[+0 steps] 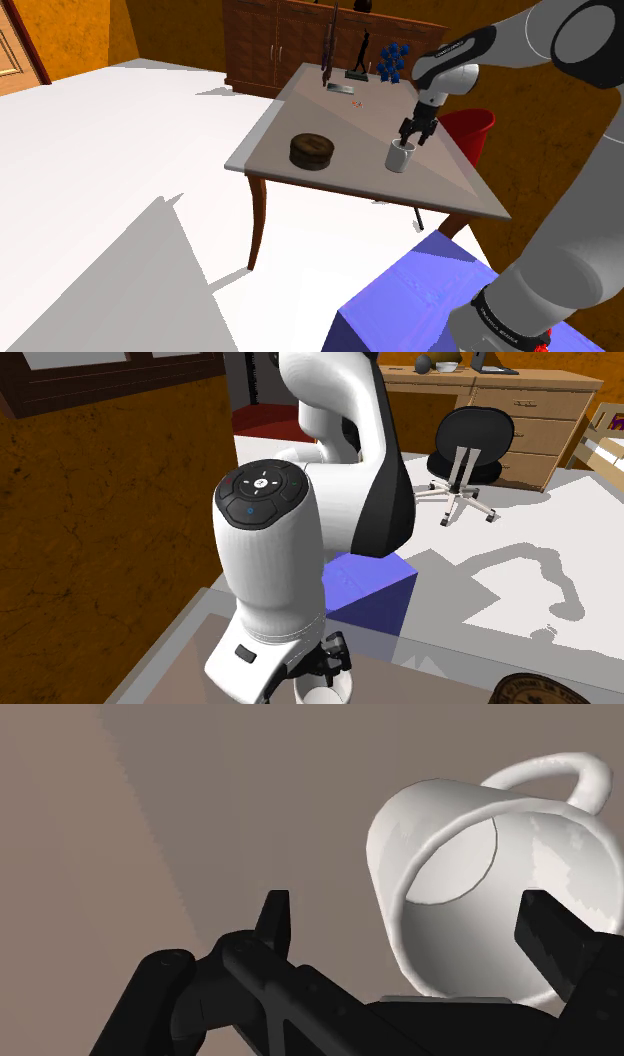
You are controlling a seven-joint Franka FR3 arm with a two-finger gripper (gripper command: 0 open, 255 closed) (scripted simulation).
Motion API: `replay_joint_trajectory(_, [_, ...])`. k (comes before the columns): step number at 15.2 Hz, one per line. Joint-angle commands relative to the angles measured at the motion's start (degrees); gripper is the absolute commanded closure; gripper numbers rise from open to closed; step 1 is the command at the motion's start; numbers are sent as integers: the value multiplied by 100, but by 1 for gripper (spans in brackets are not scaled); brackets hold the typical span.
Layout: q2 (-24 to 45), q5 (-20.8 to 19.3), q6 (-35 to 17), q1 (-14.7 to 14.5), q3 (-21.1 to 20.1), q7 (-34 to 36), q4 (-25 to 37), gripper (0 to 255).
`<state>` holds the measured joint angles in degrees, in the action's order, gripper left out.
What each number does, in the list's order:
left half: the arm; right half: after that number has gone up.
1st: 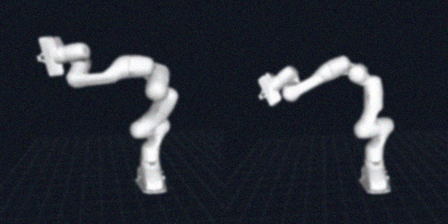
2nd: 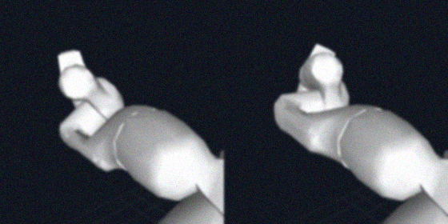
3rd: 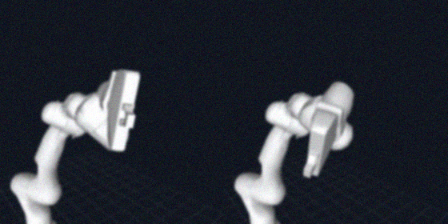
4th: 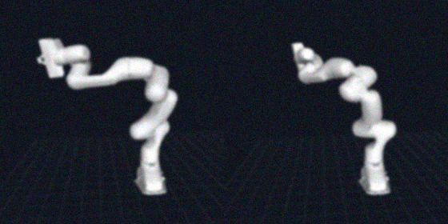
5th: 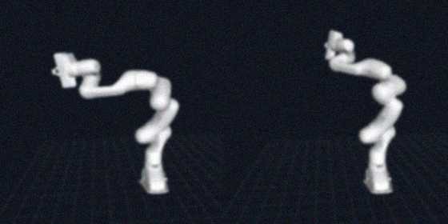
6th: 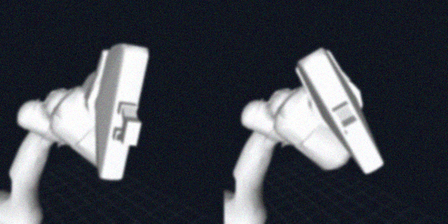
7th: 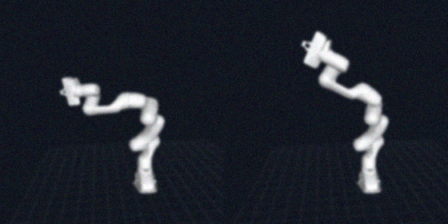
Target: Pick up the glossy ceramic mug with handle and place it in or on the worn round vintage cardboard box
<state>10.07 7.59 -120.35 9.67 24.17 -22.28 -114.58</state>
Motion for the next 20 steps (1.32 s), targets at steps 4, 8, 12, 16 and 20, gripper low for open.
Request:
replay_joint_trajectory(4, [184,113,-313,21,-27,-83,-148,0])
replay_joint_trajectory(8, [184,113,-313,21,-27,-83,-148,0])
replay_joint_trajectory(12, [184,113,-313,21,-27,-83,-148,255])
replay_joint_trajectory(16, [184,113,-313,21,-27,-83,-148,255])
replay_joint_trajectory(20, [184,113,-313,21,-27,-83,-148,255])
